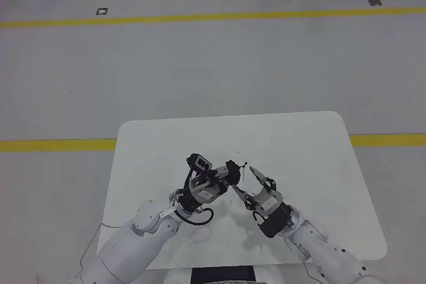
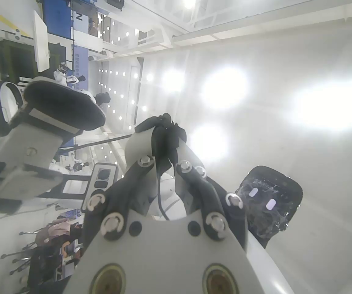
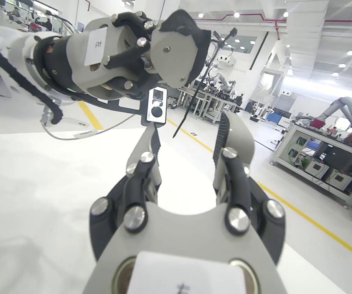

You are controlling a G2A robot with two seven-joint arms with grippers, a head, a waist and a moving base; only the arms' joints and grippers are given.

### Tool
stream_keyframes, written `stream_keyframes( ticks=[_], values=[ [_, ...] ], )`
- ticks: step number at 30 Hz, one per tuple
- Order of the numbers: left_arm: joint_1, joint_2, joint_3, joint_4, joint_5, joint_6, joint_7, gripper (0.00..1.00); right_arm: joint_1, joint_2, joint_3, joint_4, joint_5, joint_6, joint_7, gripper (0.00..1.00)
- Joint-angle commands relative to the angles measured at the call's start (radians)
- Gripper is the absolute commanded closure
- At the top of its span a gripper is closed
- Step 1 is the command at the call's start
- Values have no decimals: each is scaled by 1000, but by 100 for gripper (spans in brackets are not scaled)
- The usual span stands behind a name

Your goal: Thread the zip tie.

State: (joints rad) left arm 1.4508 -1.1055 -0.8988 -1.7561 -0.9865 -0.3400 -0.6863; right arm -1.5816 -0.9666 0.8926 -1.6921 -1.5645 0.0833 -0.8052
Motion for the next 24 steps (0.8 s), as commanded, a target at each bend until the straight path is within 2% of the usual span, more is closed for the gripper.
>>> stream_keyframes(
  ticks=[1,14,17,18,19,24],
  values=[
    [0,0,0,0,0,0,0,100,-3,-2,4,-4,6,-6,-2,52],
    [0,0,0,0,0,0,0,100,-3,-20,22,-53,38,-50,17,68],
    [0,0,0,0,0,0,0,100,-3,-24,27,-58,41,-57,20,83],
    [0,0,0,0,0,0,0,100,-3,-25,29,-57,36,-57,20,95],
    [0,0,0,0,0,0,0,100,-4,-26,31,-57,29,-56,19,100],
    [0,0,0,0,0,0,0,100,-13,-30,40,-58,8,-51,14,100]
  ],
)
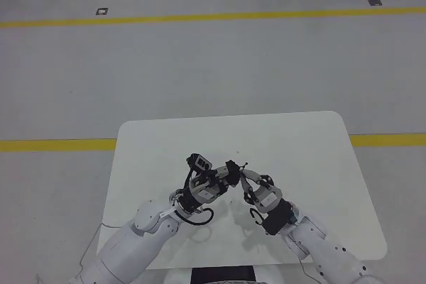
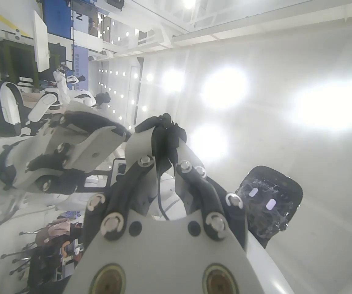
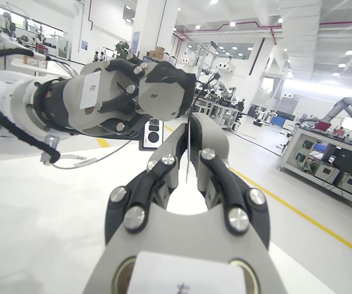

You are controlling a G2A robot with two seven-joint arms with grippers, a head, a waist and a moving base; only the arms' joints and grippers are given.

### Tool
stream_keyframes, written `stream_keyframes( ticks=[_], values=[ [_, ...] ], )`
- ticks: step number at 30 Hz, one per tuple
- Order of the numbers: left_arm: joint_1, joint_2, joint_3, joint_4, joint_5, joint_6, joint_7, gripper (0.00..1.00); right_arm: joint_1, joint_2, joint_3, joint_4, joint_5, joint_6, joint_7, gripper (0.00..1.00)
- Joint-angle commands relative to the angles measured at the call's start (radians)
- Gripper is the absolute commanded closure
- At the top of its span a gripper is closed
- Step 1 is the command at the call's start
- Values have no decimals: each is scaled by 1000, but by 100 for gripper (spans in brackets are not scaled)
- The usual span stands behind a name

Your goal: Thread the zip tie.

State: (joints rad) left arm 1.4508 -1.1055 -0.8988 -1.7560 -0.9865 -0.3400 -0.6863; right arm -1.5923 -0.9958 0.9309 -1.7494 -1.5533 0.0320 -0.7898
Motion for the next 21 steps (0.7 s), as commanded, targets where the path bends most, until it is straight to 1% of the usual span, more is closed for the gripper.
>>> stream_keyframes(
  ticks=[1,7,10,16,21],
  values=[
    [0,0,0,0,0,0,0,100,-4,-1,4,-1,-7,2,-3,100],
    [0,0,0,0,0,0,0,100,-11,-2,14,3,-17,6,-14,100],
    [0,0,0,0,0,0,0,100,-6,3,12,16,-17,7,-12,100],
    [0,0,0,0,0,0,0,100,13,19,-16,37,-17,25,-7,100],
    [0,0,0,0,0,0,0,100,26,32,-39,41,-17,43,-3,100]
  ],
)
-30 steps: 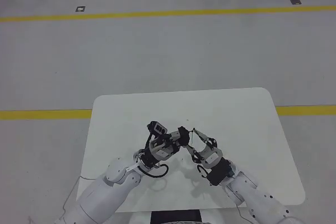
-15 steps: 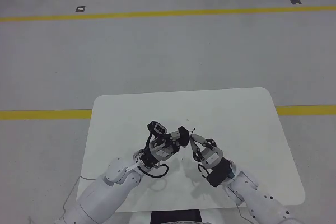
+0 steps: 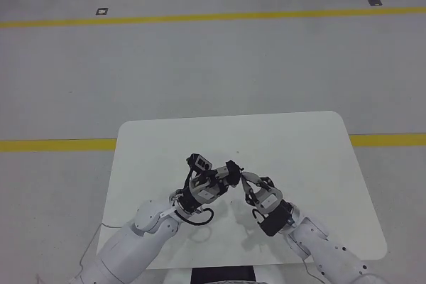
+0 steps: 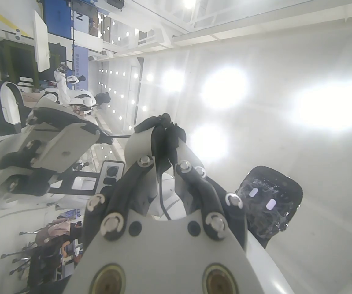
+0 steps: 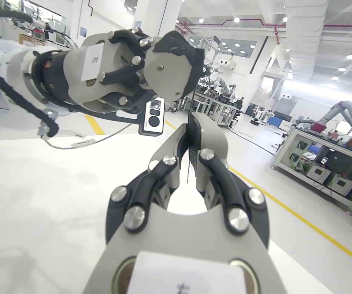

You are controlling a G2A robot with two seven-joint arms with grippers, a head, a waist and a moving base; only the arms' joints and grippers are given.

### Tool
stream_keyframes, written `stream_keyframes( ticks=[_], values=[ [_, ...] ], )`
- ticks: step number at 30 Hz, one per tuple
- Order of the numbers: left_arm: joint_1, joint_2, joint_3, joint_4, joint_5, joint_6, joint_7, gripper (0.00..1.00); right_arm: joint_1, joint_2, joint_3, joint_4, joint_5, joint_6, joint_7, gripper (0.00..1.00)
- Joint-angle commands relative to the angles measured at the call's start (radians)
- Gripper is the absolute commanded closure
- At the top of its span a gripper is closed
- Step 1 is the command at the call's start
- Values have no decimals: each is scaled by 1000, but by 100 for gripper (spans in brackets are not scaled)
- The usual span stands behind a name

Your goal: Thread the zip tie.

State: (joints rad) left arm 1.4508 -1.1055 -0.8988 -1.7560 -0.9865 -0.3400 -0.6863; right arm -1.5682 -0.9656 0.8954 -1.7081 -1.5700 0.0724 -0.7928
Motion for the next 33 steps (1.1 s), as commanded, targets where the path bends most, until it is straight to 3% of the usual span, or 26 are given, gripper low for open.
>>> stream_keyframes(
  ticks=[1,7,8,10,11,18,21,24,29,33],
  values=[
    [0,0,0,0,0,0,0,100,5,5,-8,0,0,7,1,100],
    [0,0,0,0,0,0,0,100,-1,15,-8,3,0,32,11,100],
    [0,0,0,0,0,0,0,100,-7,16,-1,5,0,39,17,86],
    [0,0,0,0,0,0,0,100,-22,18,13,7,3,47,17,24],
    [0,0,0,0,0,0,0,100,-34,19,27,11,12,53,17,0],
    [0,0,0,0,0,0,0,100,-94,32,132,11,54,55,-12,0],
    [0,0,0,0,0,0,0,100,-122,39,185,-12,78,32,-23,0],
    [0,0,0,0,0,0,0,100,-148,43,235,-41,165,-42,-51,0],
    [0,0,0,0,0,0,0,100,-181,55,322,-85,302,-240,-77,0],
    [0,0,0,0,0,0,0,100,-214,60,392,-125,407,-346,-74,0]
  ],
)
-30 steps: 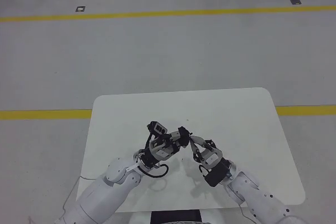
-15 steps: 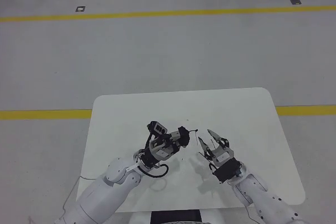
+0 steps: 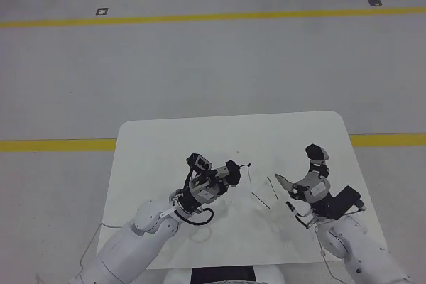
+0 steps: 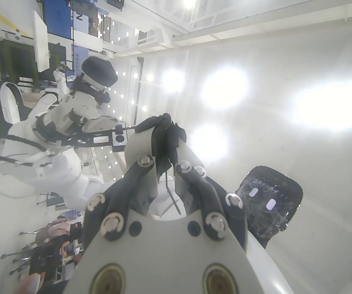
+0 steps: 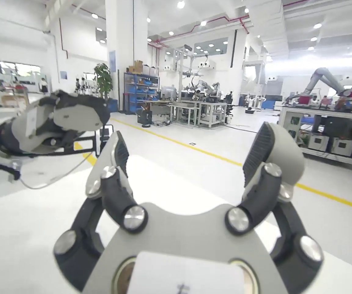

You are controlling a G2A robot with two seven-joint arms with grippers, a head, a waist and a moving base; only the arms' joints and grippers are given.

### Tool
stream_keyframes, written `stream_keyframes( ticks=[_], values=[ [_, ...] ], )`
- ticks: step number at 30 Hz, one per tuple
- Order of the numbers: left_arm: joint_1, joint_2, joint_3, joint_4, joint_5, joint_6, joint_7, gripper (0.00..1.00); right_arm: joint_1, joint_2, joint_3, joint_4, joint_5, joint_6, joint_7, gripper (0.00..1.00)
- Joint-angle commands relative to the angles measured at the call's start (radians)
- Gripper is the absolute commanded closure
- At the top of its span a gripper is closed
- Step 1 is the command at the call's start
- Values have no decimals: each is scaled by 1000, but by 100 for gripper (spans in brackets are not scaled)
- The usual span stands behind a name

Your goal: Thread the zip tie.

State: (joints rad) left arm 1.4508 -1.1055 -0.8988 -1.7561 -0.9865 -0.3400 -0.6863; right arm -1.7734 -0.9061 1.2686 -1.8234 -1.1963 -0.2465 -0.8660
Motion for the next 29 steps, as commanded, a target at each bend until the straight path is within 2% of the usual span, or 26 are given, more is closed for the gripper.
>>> stream_keyframes(
  ticks=[1,3,8,22,29],
  values=[
    [0,0,0,0,0,0,0,100,-16,2,33,-20,54,-50,1,0],
    [0,0,0,0,0,0,0,100,-34,4,65,-42,105,-94,5,0],
    [0,0,0,0,0,0,0,100,-59,17,70,-111,216,-94,21,0],
    [0,0,0,0,0,0,0,100,-59,17,70,-111,216,-94,21,0],
    [0,0,0,0,0,0,0,100,-56,13,58,-149,410,-94,58,0]
  ],
)
